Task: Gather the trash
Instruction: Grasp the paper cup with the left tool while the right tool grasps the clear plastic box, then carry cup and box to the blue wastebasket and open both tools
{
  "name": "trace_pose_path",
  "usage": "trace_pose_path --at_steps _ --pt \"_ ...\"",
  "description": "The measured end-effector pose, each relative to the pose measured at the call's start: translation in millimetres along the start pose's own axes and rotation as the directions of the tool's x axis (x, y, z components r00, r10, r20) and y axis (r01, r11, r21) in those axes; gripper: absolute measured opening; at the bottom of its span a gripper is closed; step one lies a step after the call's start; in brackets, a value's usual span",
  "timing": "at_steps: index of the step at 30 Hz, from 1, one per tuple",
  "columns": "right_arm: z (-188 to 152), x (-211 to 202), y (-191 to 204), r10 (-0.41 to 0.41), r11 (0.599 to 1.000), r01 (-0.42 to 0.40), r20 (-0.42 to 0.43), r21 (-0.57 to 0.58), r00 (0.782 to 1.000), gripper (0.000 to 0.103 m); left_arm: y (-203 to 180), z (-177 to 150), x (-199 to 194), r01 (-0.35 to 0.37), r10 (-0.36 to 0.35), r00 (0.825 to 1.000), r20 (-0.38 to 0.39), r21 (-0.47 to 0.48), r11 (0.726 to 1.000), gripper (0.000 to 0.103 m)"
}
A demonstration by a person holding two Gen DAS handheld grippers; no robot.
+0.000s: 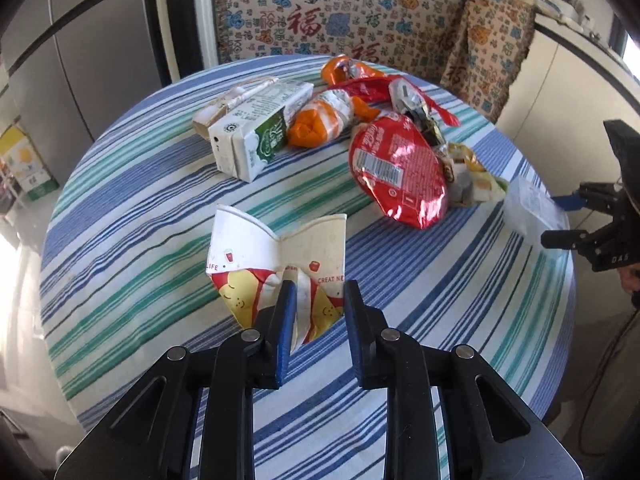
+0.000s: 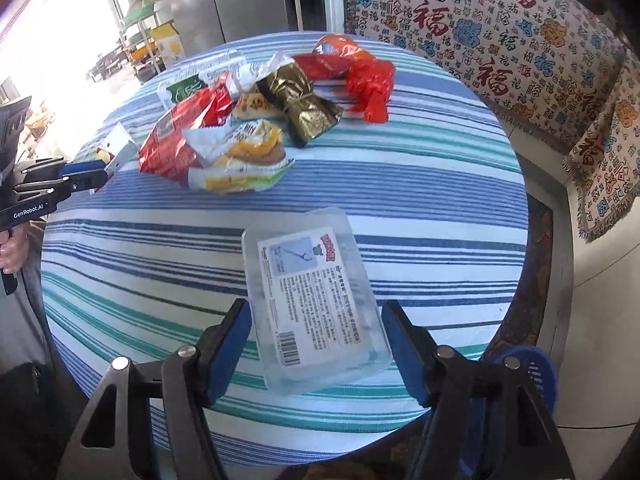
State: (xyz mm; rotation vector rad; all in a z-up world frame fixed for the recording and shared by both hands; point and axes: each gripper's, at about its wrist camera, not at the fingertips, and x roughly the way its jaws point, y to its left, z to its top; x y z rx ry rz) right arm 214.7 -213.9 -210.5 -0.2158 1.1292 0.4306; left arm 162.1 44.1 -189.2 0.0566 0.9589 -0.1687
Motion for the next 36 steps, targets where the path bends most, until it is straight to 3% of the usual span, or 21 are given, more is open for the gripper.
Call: trace_pose_path --at_steps 3,5,8,11,15,16,17,19,24,27,32,36 --pt "7.0 0.9 0.3 -0.010 1.000 0.010 -0.033 -0.007 0.999 0.070 -3.9 1.0 3.8 -0.027 0.027 1.000 -0.005 0.022 0.999 0.026" --pt "15.1 1.4 2.7 -0.019 1.000 0.018 -0.061 -0.019 0.998 0.076 -2.8 1.9 6.4 -0.040 0.041 0.999 -0.011 0.024 0.999 0.036" --pt "23.4 5.8 10.0 -0.039 0.998 0.033 -0.099 -0.061 0.994 0.077 -0.8 -0.2 6.4 -0.044 0.045 0.999 -0.015 0.032 0.999 0.053" --pt "29.6 3.8 14.3 -0.060 0.997 0.055 -0.098 -0.055 0.993 0.063 -2.5 -5.1 2.5 -0.046 0.047 0.999 -0.011 0.070 0.996 0.056" --pt "32.8 -5.0 19.7 -0.042 0.999 0.041 -0.057 -0.022 0.997 0.063 -4.7 -8.8 -0.3 -0.087 0.087 0.996 -0.001 0.111 0.990 0.056" --pt "31.5 -6.8 19.8 -0.030 1.000 0.030 -0.047 -0.007 0.998 0.063 -2.6 -8.2 1.3 -0.096 0.097 0.995 -0.009 0.103 0.990 0.053" --pt "30.0 -9.4 19.4 -0.018 1.000 0.018 -0.036 0.010 0.999 0.063 1.0 -7.5 2.9 -0.099 0.101 0.995 -0.018 0.086 0.991 0.035" --pt "28.1 -15.2 17.7 0.010 0.999 -0.009 -0.010 0.046 1.000 0.063 10.8 -6.2 6.5 -0.099 0.101 0.994 -0.040 0.037 0.994 0.011" --pt "19.5 -28.7 -0.3 0.047 0.990 -0.054 0.055 0.133 0.997 0.063 31.1 0.5 -4.0 -0.039 0.040 0.999 0.004 -0.116 0.993 0.008" --pt "10.8 -41.0 -23.3 0.046 0.975 -0.068 0.107 0.211 0.993 0.063 18.5 10.2 -20.4 0.003 0.003 0.999 0.048 -0.127 0.992 0.007" --pt "-16.1 -71.6 -83.2 -0.016 0.926 -0.056 0.188 0.372 0.982 0.063 -39.4 37.6 -48.5 0.121 -0.113 0.986 0.119 -0.060 0.991 0.008" --pt "-51.7 -94.4 -144.4 -0.134 0.858 0.020 0.185 0.513 0.974 0.063 -111.0 65.9 -48.9 0.273 -0.273 0.955 0.117 0.020 0.962 0.008"
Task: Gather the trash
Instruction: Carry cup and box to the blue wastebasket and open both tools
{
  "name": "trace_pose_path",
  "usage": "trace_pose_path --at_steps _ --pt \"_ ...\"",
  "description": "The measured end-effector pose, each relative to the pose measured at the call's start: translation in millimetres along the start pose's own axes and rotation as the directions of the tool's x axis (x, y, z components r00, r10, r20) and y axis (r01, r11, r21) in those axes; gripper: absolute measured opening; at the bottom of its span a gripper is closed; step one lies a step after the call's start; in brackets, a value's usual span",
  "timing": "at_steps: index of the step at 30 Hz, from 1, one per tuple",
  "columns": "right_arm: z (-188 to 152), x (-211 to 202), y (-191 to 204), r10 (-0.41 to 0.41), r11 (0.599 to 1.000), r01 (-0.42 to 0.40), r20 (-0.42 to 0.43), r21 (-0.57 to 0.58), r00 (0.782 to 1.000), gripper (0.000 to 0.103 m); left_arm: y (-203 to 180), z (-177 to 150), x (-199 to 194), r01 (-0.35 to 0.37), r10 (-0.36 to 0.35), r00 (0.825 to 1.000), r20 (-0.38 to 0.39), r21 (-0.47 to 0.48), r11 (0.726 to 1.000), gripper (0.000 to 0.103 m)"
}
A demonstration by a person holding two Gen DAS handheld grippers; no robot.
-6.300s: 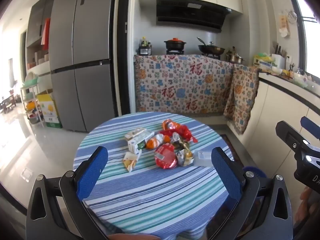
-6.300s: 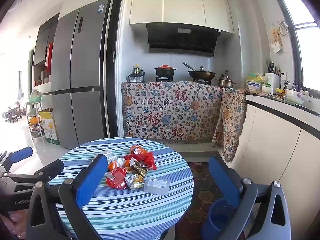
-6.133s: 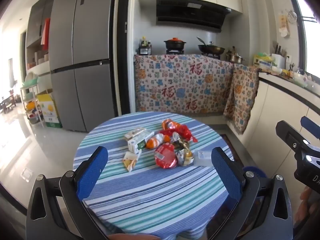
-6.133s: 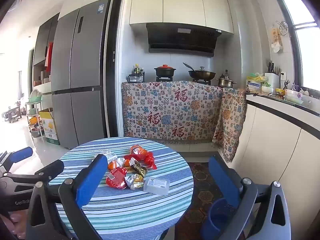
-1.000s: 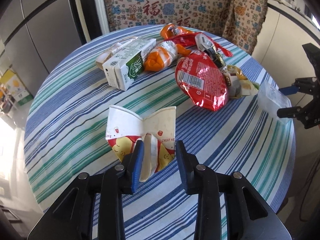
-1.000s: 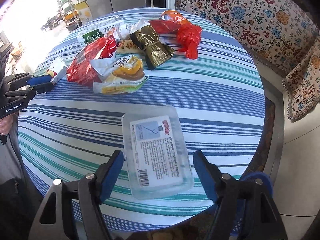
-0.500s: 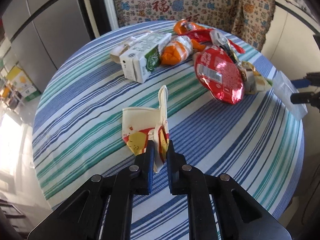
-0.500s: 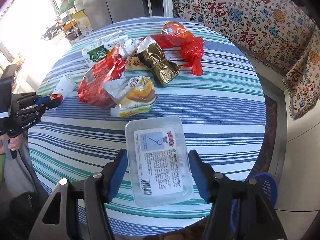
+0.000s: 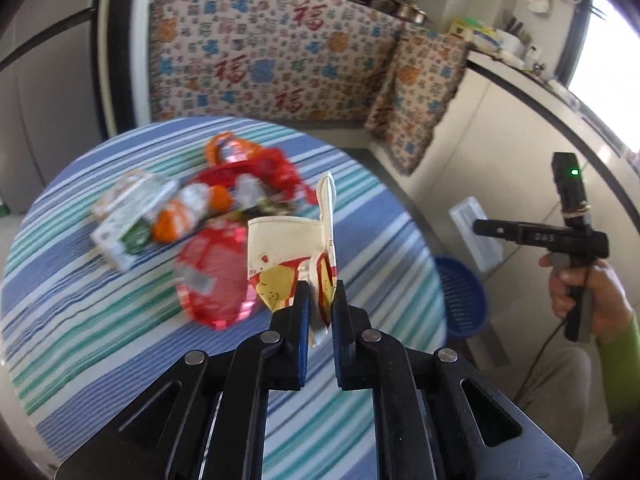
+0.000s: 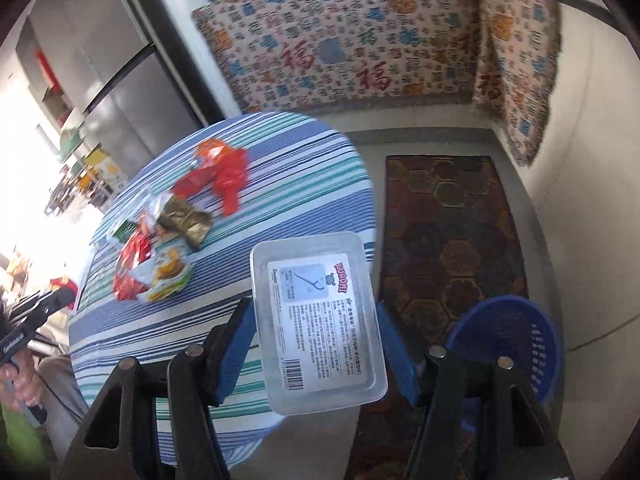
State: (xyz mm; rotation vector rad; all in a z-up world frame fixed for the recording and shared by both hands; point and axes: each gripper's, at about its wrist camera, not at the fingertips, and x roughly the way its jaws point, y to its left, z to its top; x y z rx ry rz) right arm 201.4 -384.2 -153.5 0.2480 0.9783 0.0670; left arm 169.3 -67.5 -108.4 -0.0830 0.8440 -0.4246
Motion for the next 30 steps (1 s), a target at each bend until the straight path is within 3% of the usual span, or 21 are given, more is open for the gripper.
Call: trace_pose_path --at_steps 4,7,12,17,19,30 --pt "-0.8 -12.3 -60.7 -0.130 0.987 0.127 0.025 0.095 0.991 0.063 -84.5 21.1 49.7 0.141 -0.137 0.989 -0.053 0.074 0.987 0.008" --pt "-5.3 -13.3 -104.0 -0.191 0.965 0.185 0.011 0.186 0.982 0.063 -141.7 32.3 98.8 0.236 -0.225 0.967 -0.121 0.083 0.968 0.008" --pt "-14.5 -2.4 -169.9 -0.276 0.913 0.266 -0.012 0.308 0.961 0.063 -215.2 41.2 184.1 0.310 -0.287 0.934 -0.214 0.085 0.947 0.008" --pt "-31.6 15.8 -217.8 -0.290 0.881 0.271 -0.009 0.387 0.957 0.063 -264.0 29.0 245.0 0.336 -0.297 0.912 -0.281 0.101 0.936 0.008" --pt "-36.9 21.9 -232.5 -0.261 0.876 0.247 -0.022 0.414 0.965 0.063 -275.6 24.5 264.7 0.338 -0.295 0.907 -0.301 0.100 0.936 0.008" --pt "-47.1 30.5 -272.7 -0.239 0.839 0.216 -0.019 0.499 0.971 0.064 -301.1 3.5 326.9 0.314 -0.250 0.893 -0.373 0.121 0.942 0.010"
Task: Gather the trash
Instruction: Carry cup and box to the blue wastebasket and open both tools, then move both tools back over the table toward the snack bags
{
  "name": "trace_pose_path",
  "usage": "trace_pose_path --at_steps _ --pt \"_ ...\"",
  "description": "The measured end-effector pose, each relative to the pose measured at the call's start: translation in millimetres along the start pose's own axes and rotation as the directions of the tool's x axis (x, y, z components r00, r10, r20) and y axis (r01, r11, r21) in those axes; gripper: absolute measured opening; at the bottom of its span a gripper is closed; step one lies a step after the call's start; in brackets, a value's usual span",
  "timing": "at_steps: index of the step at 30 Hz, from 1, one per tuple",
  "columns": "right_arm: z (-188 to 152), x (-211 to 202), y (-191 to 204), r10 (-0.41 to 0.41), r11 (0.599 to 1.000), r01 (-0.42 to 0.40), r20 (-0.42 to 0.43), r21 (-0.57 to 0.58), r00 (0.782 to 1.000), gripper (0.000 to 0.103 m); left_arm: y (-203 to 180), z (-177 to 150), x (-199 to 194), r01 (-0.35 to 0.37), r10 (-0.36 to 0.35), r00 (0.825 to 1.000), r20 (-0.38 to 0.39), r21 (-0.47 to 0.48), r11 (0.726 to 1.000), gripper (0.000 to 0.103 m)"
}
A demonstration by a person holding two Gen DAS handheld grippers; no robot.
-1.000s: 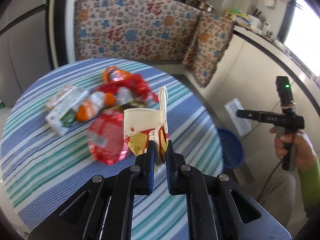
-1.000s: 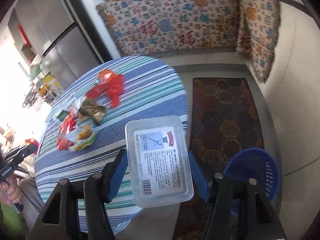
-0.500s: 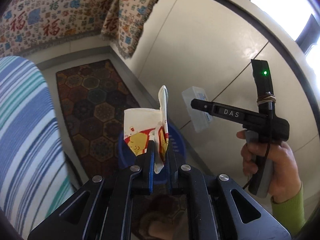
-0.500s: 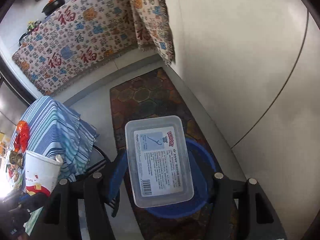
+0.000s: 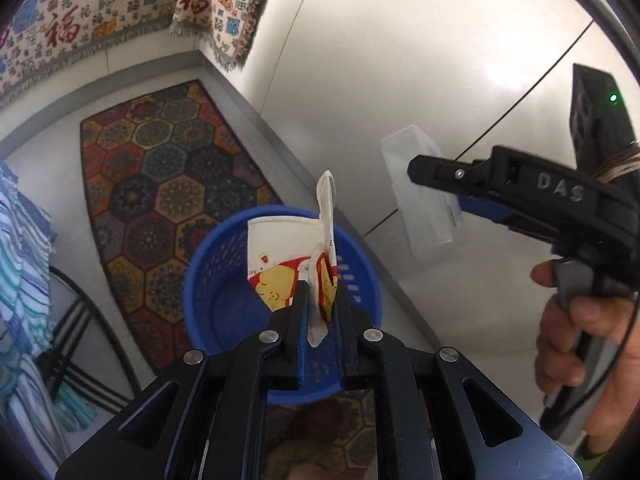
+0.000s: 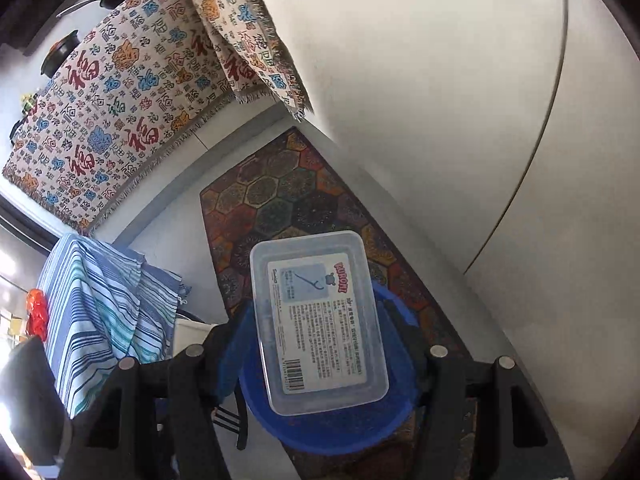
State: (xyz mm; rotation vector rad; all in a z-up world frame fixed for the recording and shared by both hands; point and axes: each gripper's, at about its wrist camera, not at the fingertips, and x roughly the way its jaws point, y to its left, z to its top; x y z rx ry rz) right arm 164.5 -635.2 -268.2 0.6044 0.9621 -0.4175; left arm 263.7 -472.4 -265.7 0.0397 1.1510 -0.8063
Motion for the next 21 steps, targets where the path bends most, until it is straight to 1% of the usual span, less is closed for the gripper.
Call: trace_pose_path --at_steps 1,2,3,4,5,6,8,10,11,12,14,16,17,18,21 --pt "0.2 -0.2 -1.6 0.000 1.000 0.000 0.005 0.005 1.000 0.064 0.1 0.3 4.2 -0.001 0.001 1.000 -0.002 0.000 1.000 0.010" --pt "1.1 0.8 -2.5 0.001 1.000 -0.001 0.008 0.011 1.000 0.064 0.7 0.5 8.6 -0.007 0.007 1.000 -0.001 -0.007 1.000 0.016" --pt "1.8 1.1 -3.6 0.003 1.000 -0.003 0.010 0.015 1.000 0.066 2.6 0.5 14.5 -0.006 0.006 1.000 -0.004 -0.020 1.000 0.023" --pt "2.3 1.2 -4.6 0.014 1.000 -0.014 0.010 0.019 1.000 0.069 5.9 0.6 17.7 0.000 0.000 1.000 -0.008 -0.039 0.999 0.051" --pt "2.7 1.2 -4.6 0.024 1.000 -0.024 0.011 0.020 1.000 0.073 9.8 0.6 19.2 0.000 0.000 1.000 0.000 -0.065 0.998 0.069" --pt "2.8 0.3 -4.5 0.021 1.000 -0.021 0.014 0.015 1.000 0.074 12.5 -0.9 17.8 -0.009 0.010 1.000 0.017 -0.088 0.996 0.071" --pt "2.9 -2.7 -2.9 0.011 1.000 -0.011 0.026 0.003 1.000 0.074 15.7 -3.7 15.8 -0.025 0.028 0.999 0.026 -0.104 0.994 0.072" --pt "3.0 -7.4 0.7 -0.010 1.000 0.010 0.044 -0.005 0.999 0.074 17.9 -6.5 6.1 -0.060 0.065 0.997 0.049 -0.098 0.993 0.073" --pt "2.9 -11.1 3.5 -0.015 1.000 0.016 0.061 -0.009 0.998 0.074 16.6 -8.1 -4.2 -0.080 0.086 0.994 0.074 -0.082 0.993 0.073" --pt "2.6 -15.6 6.4 -0.011 1.000 0.012 0.078 -0.012 0.997 0.074 14.7 -10.2 -15.2 -0.098 0.104 0.989 0.101 -0.061 0.993 0.074" --pt "1.8 -27.4 14.6 0.007 1.000 -0.003 0.127 -0.026 0.992 0.074 8.7 -17.6 -43.5 -0.108 0.111 0.979 0.170 -0.029 0.994 0.081" --pt "0.6 -40.2 24.7 -0.001 0.998 0.012 0.184 -0.056 0.983 0.076 8.2 -27.1 -74.8 -0.134 0.136 0.960 0.245 -0.023 0.991 0.087" --pt "-0.6 -47.7 31.6 -0.013 0.997 0.030 0.219 -0.076 0.976 0.080 7.6 -31.8 -91.6 -0.142 0.143 0.952 0.270 -0.026 0.990 0.088" --pt "-2.1 -54.5 39.9 -0.023 0.994 0.049 0.252 -0.100 0.968 0.082 8.5 -37.4 -107.9 -0.138 0.141 0.948 0.285 -0.030 0.990 0.088" --pt "-7.2 -71.1 64.4 -0.025 0.982 0.083 0.315 -0.170 0.949 0.082 19.9 -53.7 -148.2 -0.094 0.105 0.948 0.300 -0.050 0.994 0.088"
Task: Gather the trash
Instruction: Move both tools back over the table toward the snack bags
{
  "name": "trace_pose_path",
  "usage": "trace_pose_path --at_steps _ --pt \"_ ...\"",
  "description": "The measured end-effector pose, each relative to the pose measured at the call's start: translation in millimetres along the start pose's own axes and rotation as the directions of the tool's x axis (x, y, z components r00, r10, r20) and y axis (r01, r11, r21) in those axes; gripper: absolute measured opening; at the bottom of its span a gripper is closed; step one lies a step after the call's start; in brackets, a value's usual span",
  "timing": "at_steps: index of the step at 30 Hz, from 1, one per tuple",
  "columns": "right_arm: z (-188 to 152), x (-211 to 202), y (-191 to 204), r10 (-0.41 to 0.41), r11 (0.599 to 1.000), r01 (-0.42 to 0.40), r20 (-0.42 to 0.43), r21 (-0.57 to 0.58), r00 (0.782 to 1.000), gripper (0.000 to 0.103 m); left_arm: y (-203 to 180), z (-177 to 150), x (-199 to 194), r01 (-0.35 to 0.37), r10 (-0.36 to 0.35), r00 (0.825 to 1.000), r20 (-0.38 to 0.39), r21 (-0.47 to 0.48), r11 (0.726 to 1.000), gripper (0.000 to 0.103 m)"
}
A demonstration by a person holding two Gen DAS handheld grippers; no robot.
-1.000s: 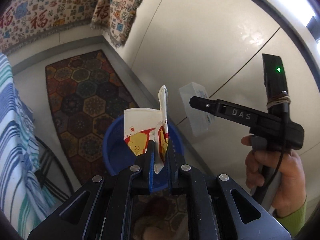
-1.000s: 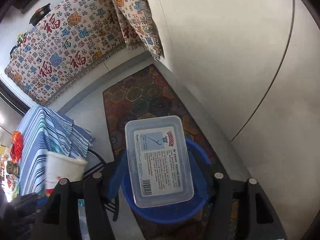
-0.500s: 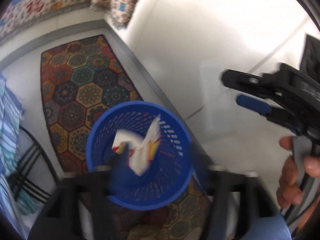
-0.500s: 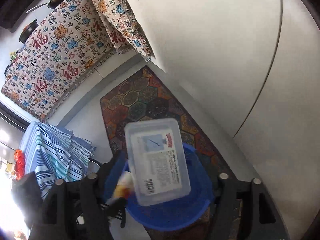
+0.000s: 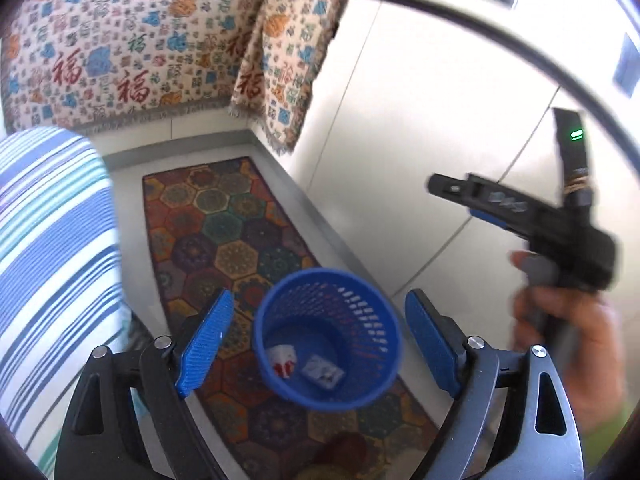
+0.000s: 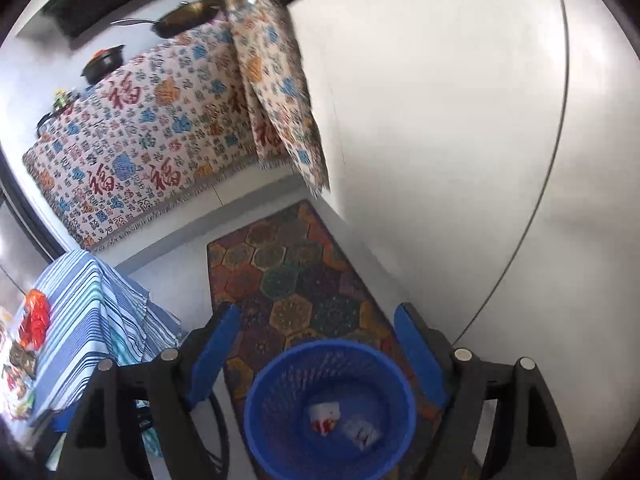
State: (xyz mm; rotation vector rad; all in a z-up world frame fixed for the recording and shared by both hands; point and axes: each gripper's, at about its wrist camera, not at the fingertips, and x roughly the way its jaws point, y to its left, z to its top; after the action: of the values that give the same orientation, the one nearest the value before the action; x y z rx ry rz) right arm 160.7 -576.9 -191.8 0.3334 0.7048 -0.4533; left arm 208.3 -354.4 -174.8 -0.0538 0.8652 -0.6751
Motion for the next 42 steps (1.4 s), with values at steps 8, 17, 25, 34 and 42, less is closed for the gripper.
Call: trace_pose_path --at_steps 8,17,25,34,42 --pt "5.7 -35.7 72.4 0.064 0.992 -0.052 0.106 -0.113 0.992 0.082 62.7 -38.4 -79.7 -0.142 0.140 0.989 -0.056 -0.028 0.990 0.090" --pt "-33.4 -64.8 215.6 0.306 0.893 -0.267 0.052 -0.363 0.951 0.082 145.7 -92.7 -158.0 -0.375 0.374 0.927 -0.024 -0.084 0.923 0.102" --pt "-130.4 -75.9 321.0 0.418 0.683 -0.475 -0.237 -0.555 0.877 0.082 223.5 -123.0 -189.9 -0.482 0.476 0.876 -0.075 -0.175 0.859 0.102" --pt "-180.0 -63.2 354.0 0.331 0.588 -0.458 -0.318 -0.667 0.889 0.082 269.2 -112.1 -176.3 -0.524 0.512 0.851 -0.119 -0.127 0.842 0.102" --pt "-176.5 -52.9 348.6 0.364 0.620 -0.500 -0.342 -0.605 0.866 0.085 294.0 -80.5 -154.6 -0.532 0.520 0.847 -0.113 -0.164 0.831 0.102"
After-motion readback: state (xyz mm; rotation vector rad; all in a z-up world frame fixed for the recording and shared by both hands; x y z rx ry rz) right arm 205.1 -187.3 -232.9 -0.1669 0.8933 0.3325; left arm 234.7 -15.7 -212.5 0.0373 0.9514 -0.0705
